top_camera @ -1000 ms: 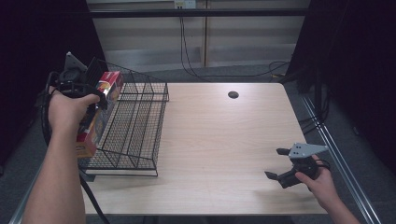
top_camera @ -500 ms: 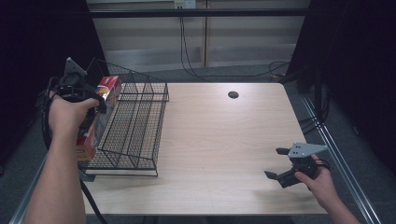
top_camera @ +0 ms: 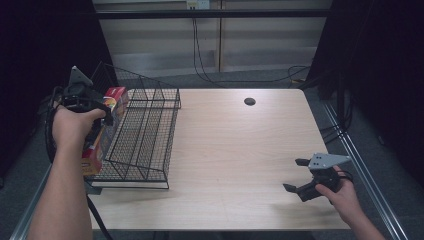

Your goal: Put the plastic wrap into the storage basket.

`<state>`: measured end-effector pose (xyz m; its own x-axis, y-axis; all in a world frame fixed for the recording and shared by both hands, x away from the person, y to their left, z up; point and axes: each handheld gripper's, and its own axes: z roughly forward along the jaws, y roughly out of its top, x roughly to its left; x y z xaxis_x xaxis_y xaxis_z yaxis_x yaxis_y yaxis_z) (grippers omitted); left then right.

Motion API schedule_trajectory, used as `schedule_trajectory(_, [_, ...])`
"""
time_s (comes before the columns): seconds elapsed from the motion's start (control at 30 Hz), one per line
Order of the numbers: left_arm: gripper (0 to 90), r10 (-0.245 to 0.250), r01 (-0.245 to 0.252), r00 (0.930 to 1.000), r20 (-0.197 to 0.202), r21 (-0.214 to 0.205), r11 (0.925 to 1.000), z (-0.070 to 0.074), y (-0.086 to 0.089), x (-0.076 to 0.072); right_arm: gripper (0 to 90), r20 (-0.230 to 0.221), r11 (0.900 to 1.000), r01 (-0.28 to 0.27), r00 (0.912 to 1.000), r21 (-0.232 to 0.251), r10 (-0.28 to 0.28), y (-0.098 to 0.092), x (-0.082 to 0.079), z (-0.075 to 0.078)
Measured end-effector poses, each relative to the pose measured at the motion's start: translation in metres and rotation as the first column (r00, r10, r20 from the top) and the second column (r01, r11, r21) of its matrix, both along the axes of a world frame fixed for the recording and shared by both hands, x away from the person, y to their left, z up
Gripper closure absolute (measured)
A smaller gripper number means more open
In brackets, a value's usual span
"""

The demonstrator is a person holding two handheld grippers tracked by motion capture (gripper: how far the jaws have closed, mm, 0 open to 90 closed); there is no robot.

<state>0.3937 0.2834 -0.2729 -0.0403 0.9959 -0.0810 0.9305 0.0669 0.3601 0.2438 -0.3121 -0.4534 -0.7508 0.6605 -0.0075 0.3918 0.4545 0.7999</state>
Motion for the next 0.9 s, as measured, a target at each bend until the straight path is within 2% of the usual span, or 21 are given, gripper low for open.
schedule_trajectory(0.07, [43.4,0.013,-0.013,0.9999,-0.006,-0.005,0.9999,-0.002,0.0,0.0,1.9,0.001,1.0,0.0,1.0,0.002,0.0,0.0,0.0,0.001])
schedule_trajectory(0.17, [43.3,0.001,-0.001,0.9999,-0.017,-0.002,1.0,-0.004,0.002,0.0,1.9,0.0,1.0,0.0,1.0,0.0,0.0,0.0,0.0,0.0])
schedule_trajectory(0.23, [43.3,0.021,-0.021,0.9996,-0.019,-0.01,0.9997,-0.005,0.002,0.0,1.9,0.001,1.0,-0.001,1.0,-0.001,0.001,0.0,0.0,0.0])
schedule_trajectory(0.33, [43.3,0.005,-0.005,0.9999,-0.011,0.006,1.0,-0.005,0.003,0.001,1.9,0.001,1.0,-0.002,1.0,-0.001,0.002,0.0,0.0,0.0])
schedule_trajectory(0.43, [43.1,0.009,-0.009,0.9998,-0.018,0.025,0.9996,-0.006,0.001,0.002,1.9,-0.001,1.0,-0.001,1.0,0.0,0.001,0.0,0.001,0.0])
schedule_trajectory(0.57, [42.8,0.022,-0.021,0.9995,-0.023,0.013,0.9997,-0.008,-0.004,0.005,1.9,-0.003,1.0,-0.006,1.0,0.0,0.006,0.001,0.001,0.0])
schedule_trajectory(0.67, [42.6,0.014,-0.014,0.9994,-0.033,0.015,0.9998,-0.011,-0.006,0.008,1.9,-0.003,1.0,-0.006,1.0,0.0,0.006,0.001,0.001,0.0])
schedule_trajectory(0.7, [42.4,0.014,-0.013,0.9992,-0.038,0.028,0.9995,-0.011,-0.007,0.009,1.9,-0.001,1.0,-0.002,1.0,0.0,0.002,0.0,0.001,0.0])
schedule_trajectory(0.9, [41.4,0.03,-0.029,0.9985,-0.045,0.021,0.9993,-0.012,-0.007,0.011,1.9,0.0,1.0,-0.005,1.0,0.0,0.005,0.0,0.0,0.0])
